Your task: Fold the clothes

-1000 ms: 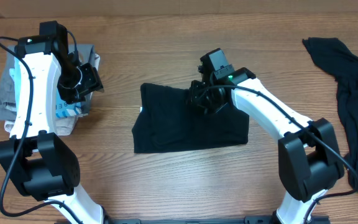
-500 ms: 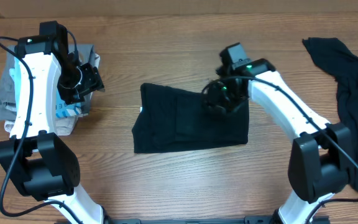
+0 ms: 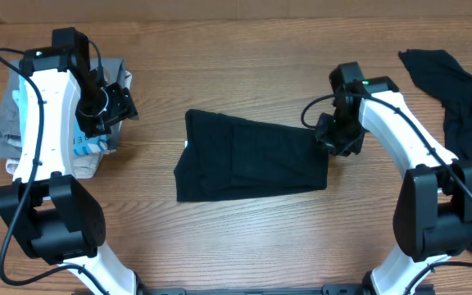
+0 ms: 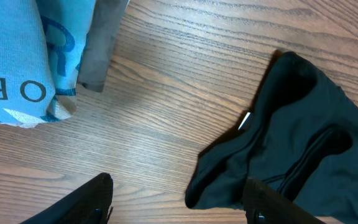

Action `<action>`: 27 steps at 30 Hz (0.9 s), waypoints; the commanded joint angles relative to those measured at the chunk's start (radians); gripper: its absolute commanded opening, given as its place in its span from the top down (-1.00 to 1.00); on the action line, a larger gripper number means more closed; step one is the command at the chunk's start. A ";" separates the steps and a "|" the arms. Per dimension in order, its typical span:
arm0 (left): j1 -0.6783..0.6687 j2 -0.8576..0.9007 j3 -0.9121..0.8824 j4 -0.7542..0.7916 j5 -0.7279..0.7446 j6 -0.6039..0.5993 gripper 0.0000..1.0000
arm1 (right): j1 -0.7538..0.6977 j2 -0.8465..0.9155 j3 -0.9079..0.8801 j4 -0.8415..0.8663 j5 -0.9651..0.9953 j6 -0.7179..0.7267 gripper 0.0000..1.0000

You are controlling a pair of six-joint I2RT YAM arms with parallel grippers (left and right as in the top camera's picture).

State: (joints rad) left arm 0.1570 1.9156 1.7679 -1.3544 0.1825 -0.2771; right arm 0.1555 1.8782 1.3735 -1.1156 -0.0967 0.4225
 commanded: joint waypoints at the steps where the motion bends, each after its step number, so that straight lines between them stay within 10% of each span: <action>1: -0.007 0.002 0.000 0.001 -0.006 0.011 -0.40 | -0.007 -0.031 -0.063 0.041 -0.017 -0.038 0.38; 10: -0.007 0.002 0.000 0.001 -0.006 0.011 -0.41 | -0.024 -0.031 -0.232 0.221 -0.017 -0.038 0.42; 14: -0.007 0.002 0.000 0.001 -0.007 0.011 -0.43 | -0.031 -0.031 -0.248 0.260 -0.017 -0.051 0.93; 27: -0.007 0.002 0.000 0.001 -0.007 0.011 -0.50 | -0.337 -0.033 -0.010 0.046 -0.029 -0.143 0.93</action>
State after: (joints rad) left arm 0.1570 1.9156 1.7679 -1.3544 0.1825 -0.2771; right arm -0.0986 1.8633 1.2613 -1.0298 -0.1326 0.3046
